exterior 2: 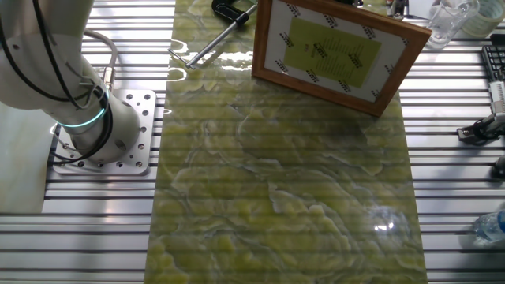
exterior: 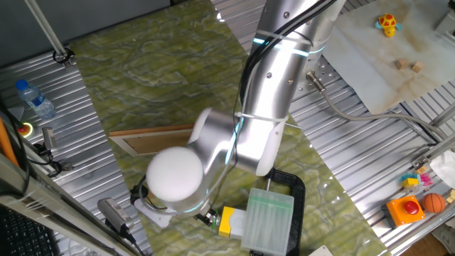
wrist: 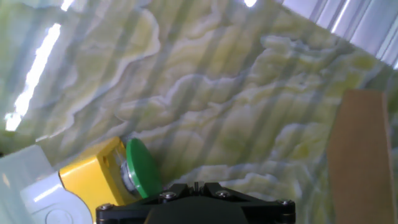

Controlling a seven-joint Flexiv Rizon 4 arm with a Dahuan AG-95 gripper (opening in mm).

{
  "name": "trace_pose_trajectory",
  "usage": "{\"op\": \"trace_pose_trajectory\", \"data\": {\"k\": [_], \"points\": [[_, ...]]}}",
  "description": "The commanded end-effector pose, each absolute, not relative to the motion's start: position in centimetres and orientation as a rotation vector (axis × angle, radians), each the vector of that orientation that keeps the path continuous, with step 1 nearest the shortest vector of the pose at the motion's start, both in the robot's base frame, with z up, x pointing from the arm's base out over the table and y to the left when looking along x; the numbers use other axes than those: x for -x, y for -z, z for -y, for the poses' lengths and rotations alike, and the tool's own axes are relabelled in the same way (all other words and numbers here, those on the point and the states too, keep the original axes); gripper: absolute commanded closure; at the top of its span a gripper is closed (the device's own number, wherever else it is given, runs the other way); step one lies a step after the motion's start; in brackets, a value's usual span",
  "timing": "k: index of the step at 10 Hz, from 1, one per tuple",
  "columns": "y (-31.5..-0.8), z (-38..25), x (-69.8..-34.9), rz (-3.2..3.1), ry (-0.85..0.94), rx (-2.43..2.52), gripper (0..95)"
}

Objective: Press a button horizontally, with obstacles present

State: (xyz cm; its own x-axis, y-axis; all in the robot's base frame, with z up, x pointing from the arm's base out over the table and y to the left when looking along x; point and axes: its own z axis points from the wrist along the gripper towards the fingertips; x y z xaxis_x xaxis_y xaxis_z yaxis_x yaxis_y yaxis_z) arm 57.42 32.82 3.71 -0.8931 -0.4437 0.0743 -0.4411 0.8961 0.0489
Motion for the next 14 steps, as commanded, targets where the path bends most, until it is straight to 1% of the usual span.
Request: {"op": "trace_pose_trajectory", "data": {"k": [1,7,11,14], "points": [[-3.6,-33.2,-57.3,2.993,0.068,-0.692,95.0],[-3.3,-34.8,-56.8,2.974,0.075,-0.688,95.0],[-3.1,-34.6,-56.2,2.967,0.086,-0.693,95.0],[-3.5,-35.1,-56.0,2.951,0.089,-0.687,95.0]]}}
